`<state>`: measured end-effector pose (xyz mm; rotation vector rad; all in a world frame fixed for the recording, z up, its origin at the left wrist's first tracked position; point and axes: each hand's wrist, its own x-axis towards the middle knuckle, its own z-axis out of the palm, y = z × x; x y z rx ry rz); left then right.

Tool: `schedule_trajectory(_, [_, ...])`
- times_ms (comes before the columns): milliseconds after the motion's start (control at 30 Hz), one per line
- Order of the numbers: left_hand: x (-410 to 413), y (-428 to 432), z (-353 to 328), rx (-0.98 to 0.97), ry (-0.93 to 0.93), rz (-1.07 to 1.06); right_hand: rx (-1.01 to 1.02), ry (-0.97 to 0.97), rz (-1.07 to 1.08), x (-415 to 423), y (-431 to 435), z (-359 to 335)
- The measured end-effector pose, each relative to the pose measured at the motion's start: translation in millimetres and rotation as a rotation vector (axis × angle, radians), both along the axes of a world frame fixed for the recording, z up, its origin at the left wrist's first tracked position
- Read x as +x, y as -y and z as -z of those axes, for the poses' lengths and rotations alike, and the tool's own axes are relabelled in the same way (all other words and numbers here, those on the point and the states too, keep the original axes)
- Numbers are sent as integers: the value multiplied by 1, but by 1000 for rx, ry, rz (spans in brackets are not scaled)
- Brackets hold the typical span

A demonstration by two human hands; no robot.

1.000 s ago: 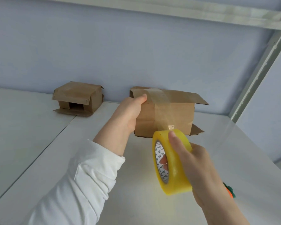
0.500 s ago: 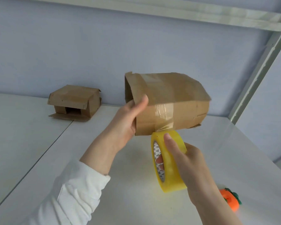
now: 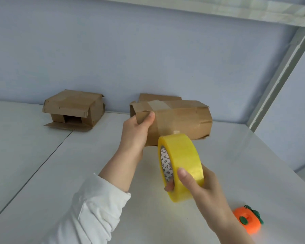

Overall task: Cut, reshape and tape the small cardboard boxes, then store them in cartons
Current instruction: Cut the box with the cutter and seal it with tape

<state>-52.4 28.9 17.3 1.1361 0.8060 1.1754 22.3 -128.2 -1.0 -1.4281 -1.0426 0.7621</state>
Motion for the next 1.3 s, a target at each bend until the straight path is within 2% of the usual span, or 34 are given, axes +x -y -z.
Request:
schedule_trajectory(200, [10,-12,-16,-256,56,57,-45,-192,179,-12,-3,0])
schedule_trajectory(467, [1,-26,-26,-364,25,239,-119,-150,123,-9,-7,-12])
schedule_trajectory(567, [0,-23,-21,-273,15,240,-143,-184,98,-10,-6,-9])
schedule_trajectory(733, [3,-15,-1,103,-163,31,-141,-262,89,-11,1,-9])
schedule_trajectory(867, [3,-7,12,365,-278,-154,-82,-256,112,-17,4,-5])
schedule_trajectory(1000, [0,1,28,571,-337,-174,18,-254,149,-21,11,-8])
schedule_trajectory(1100, [-1,2,37,545,-313,-209,63,-271,150,-16,11,-12])
schedule_trajectory(1300, [6,-4,33,440,-334,-215,4,-190,53,-17,9,14])
